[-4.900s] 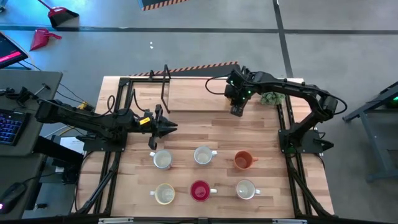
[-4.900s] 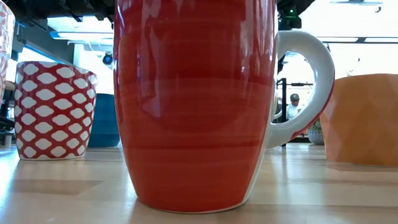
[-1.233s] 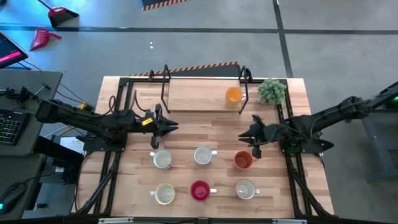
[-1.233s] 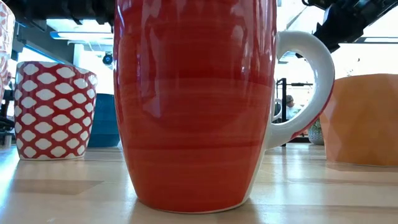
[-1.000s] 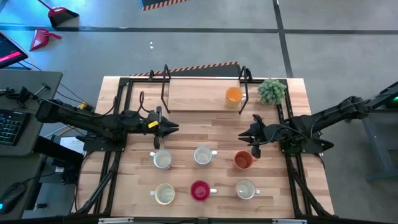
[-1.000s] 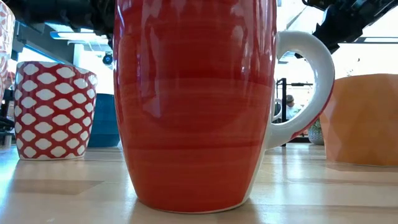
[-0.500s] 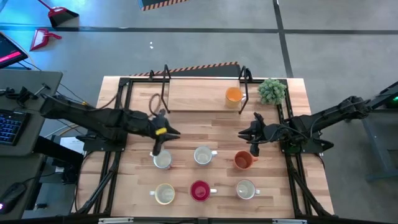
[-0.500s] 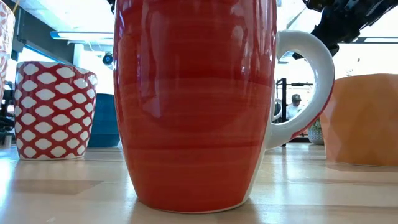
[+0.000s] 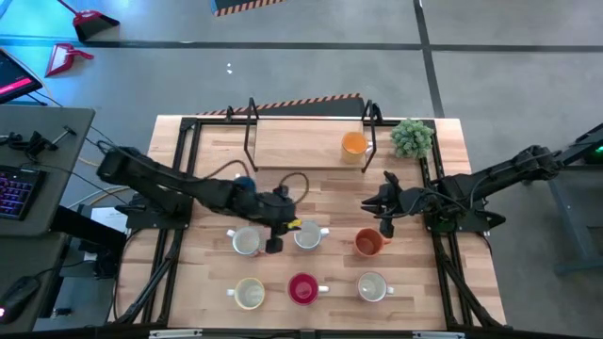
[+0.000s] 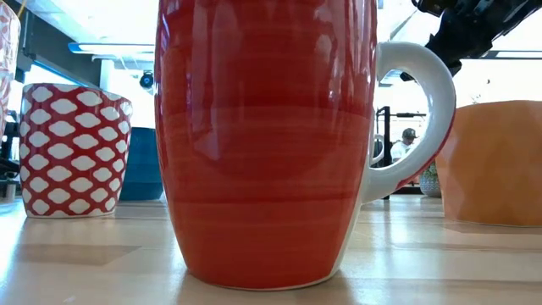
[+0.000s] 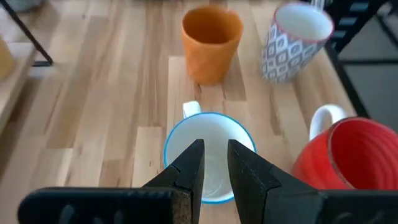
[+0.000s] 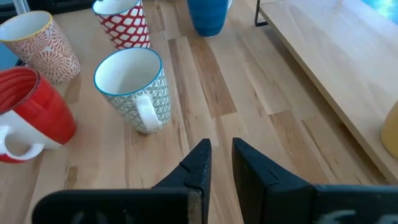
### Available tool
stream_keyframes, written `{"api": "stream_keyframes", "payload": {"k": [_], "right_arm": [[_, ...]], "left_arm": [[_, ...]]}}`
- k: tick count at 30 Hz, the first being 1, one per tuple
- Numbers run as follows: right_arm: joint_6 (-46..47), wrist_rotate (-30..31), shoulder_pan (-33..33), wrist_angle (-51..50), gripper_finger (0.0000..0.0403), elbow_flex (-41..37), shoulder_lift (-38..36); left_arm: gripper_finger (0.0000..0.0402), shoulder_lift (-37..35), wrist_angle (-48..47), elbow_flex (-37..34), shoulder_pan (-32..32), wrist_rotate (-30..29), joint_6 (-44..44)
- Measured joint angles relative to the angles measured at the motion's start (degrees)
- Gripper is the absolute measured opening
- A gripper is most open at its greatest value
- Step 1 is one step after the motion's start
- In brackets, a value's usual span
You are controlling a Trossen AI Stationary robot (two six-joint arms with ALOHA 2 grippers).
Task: Place coffee mugs
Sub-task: Put the white blue mug on the shelf
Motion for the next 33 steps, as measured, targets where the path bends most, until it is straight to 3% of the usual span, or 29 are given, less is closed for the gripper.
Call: {"api": "stream_keyframes", "payload": {"k": [12,33], "right_arm": [[-1.1,-1.1,0.0,-0.6,0.0044,0.0,0.0],[-2.6,-1.9,0.0,-2.6,0.0044,0.0,0.0]], "left_arm": [[0.0061,9.8,-5.1,5.9,1.8,-2.1,-0.9],[0.006,10.7,-8.0,6.9,3.8,0.5,-2.6]]}}
